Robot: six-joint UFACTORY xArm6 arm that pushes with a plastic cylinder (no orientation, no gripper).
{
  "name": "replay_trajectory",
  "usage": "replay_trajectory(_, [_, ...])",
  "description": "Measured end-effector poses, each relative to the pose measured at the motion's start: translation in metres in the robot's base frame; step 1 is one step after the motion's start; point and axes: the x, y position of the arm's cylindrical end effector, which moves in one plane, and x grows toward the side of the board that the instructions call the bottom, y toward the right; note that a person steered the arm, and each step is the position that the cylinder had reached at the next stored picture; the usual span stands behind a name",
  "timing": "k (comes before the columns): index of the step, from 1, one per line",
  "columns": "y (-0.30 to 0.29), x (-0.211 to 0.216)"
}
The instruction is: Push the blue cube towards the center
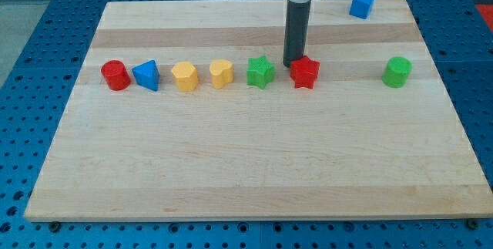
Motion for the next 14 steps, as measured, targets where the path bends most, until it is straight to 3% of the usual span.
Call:
replay_trajectory(5, [0.004,-0.17])
replay_trajectory(8, [0.091,-0.175])
replay_trajectory(14, [0.178,-0.175])
